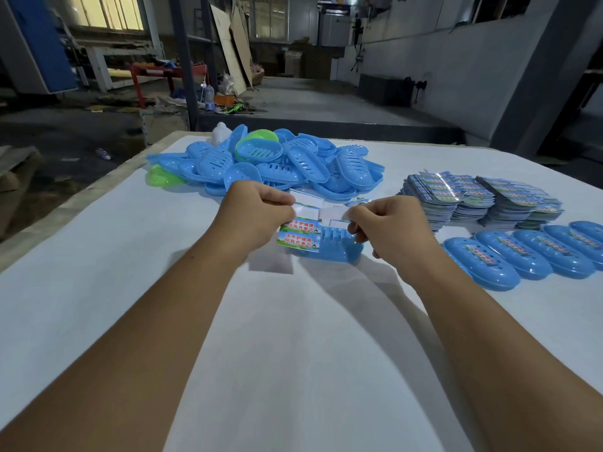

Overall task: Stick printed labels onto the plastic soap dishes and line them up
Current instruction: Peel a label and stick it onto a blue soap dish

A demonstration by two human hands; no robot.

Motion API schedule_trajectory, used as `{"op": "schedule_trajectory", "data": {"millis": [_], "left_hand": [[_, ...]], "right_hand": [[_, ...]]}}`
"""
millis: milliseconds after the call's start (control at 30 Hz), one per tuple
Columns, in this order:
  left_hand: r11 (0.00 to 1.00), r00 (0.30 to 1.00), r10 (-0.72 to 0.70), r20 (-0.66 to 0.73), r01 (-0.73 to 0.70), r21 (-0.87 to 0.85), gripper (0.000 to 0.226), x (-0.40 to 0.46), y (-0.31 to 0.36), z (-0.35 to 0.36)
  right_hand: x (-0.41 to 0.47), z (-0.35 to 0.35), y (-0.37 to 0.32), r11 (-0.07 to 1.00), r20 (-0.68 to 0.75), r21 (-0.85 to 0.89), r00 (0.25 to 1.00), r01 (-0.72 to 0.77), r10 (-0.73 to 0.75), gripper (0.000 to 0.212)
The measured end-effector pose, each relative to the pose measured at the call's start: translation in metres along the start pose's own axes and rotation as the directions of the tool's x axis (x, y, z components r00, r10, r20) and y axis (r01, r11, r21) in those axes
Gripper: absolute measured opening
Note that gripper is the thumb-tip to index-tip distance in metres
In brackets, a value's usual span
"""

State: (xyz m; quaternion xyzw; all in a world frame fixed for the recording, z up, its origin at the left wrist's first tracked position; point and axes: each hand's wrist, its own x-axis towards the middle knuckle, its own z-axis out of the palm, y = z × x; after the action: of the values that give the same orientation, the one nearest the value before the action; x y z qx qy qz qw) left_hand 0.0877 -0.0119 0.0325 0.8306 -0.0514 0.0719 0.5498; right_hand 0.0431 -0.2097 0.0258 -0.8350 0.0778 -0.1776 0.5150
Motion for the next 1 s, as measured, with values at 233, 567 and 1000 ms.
{"op": "schedule_trajectory", "data": {"millis": [233, 567, 1000], "left_hand": [[0.901, 0.992, -0.01, -0.126, 0.063, 0.43, 0.012, 0.005, -0.005, -0.017], [0.767, 0.996, 0.089, -0.002, -0.067, 0.639, 0.006, -0.003, -0.007, -0.004], [0.997, 0.968, 0.063, 0.241, -0.072, 0.027, 0.015, -0.019, 0.01, 0.016]], "right_hand": [[0.005, 0.001, 0.005, 1.0, -0.007, -0.028, 1.0, -0.014, 0.014, 0.027], [0.002, 0.006, 0.005, 1.0, 0.013, -0.014, 1.0, 0.027, -0.027, 0.023], [-0.003, 0.011, 0.001, 0.987, 0.022, -0.062, 0.989, 0.151, -0.15, 0.024]]}}
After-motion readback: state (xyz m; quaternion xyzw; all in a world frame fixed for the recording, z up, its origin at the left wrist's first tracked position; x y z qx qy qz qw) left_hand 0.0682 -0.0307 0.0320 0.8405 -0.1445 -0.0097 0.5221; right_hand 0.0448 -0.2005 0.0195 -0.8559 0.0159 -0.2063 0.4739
